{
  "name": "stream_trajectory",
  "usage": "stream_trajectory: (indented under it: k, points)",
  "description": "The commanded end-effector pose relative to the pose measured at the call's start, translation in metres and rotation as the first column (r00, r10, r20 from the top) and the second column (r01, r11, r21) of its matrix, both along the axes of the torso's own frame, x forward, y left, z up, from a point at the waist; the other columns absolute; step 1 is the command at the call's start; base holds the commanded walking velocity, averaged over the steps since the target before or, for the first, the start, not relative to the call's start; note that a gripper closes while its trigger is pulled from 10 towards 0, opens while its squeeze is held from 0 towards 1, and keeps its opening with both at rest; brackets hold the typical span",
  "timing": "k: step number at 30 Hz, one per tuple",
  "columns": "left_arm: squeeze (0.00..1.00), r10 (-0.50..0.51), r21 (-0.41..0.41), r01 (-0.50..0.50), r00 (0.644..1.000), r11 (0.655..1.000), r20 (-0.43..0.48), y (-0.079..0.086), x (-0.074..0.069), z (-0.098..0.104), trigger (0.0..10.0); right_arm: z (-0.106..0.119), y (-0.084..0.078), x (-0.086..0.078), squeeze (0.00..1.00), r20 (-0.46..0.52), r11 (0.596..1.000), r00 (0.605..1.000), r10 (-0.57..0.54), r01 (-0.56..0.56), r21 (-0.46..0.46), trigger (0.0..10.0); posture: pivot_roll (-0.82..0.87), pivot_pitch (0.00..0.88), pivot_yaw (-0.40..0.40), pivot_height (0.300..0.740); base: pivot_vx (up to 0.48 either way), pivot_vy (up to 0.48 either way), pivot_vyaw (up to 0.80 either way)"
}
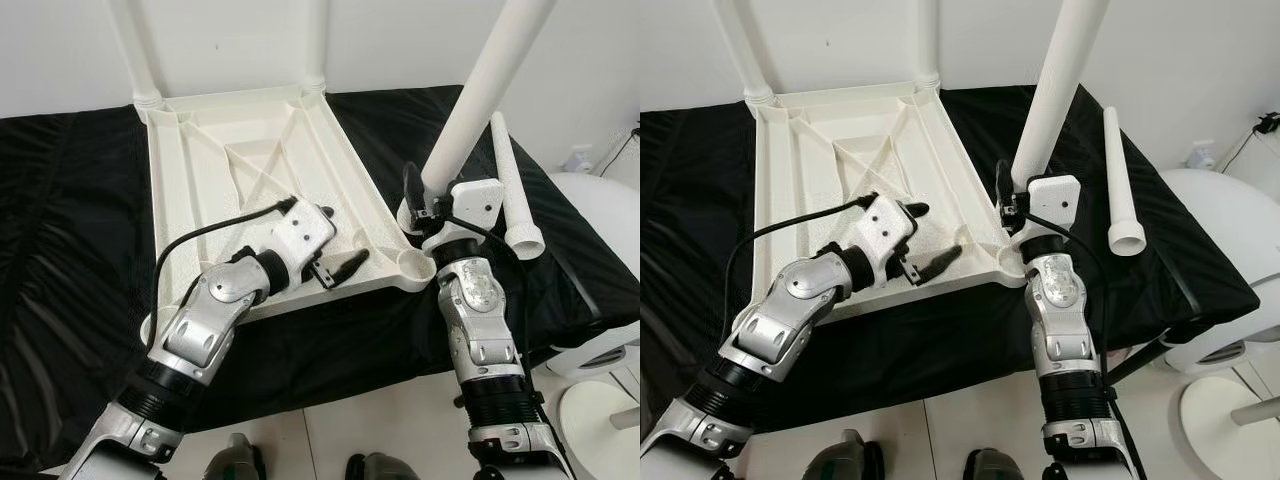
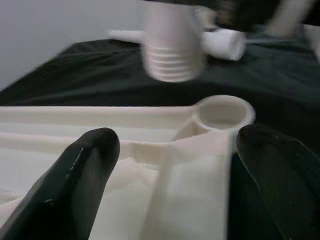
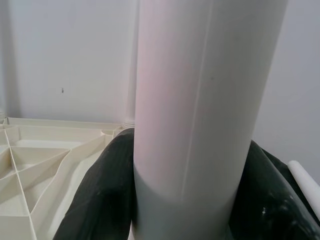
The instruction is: Building children table
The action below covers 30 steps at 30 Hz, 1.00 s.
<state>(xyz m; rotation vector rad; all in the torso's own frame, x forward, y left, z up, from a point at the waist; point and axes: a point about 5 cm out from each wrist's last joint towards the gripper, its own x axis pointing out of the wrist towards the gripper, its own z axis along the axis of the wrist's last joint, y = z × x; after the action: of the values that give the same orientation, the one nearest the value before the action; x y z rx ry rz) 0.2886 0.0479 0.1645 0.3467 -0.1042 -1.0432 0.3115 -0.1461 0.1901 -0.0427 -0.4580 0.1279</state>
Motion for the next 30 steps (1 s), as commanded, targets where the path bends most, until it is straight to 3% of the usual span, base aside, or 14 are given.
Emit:
stream_trajectory:
  k: [1,7,18,26,30]
  points:
    - [0.00,-0.031,0.044,0.031,1.000,0.999,-0.007,-0.003,0.000,-0.006,10.0,0.003,-0.002,0.002,0.00,0.007,1.000,1.000,-0.004,0.004,0.008,10.0,0.01,0.045,-0.009,0.740,0.000,0.000,0.00]
    - [0.00,-0.053,0.086,0.052,0.999,0.995,0.005,-0.009,0.007,-0.005,10.0,0.004,-0.003,0.002,0.00,0.009,1.000,1.000,-0.011,0.011,0.012,10.0,0.01,0.047,-0.005,0.740,0.000,0.000,0.00]
    - [0.00,0.092,0.086,-0.087,0.994,0.992,-0.058,-0.019,0.026,-0.011,10.0,0.003,-0.004,0.001,0.00,0.012,1.000,1.000,-0.021,0.021,0.015,10.0,0.00,0.047,0.009,0.740,0.000,0.000,0.00]
    - [0.00,0.168,0.142,-0.156,0.983,0.977,-0.076,-0.017,0.035,-0.022,10.0,0.003,-0.004,0.000,0.00,0.010,1.000,1.000,-0.022,0.022,0.015,10.0,-0.01,0.048,0.011,0.740,0.000,0.000,0.00]
    - [0.00,0.263,0.193,-0.240,0.959,0.952,-0.105,-0.013,0.042,-0.030,10.0,0.002,-0.004,-0.001,0.00,0.009,1.000,1.000,-0.023,0.023,0.015,10.0,-0.02,0.046,0.013,0.740,0.000,0.000,0.00]
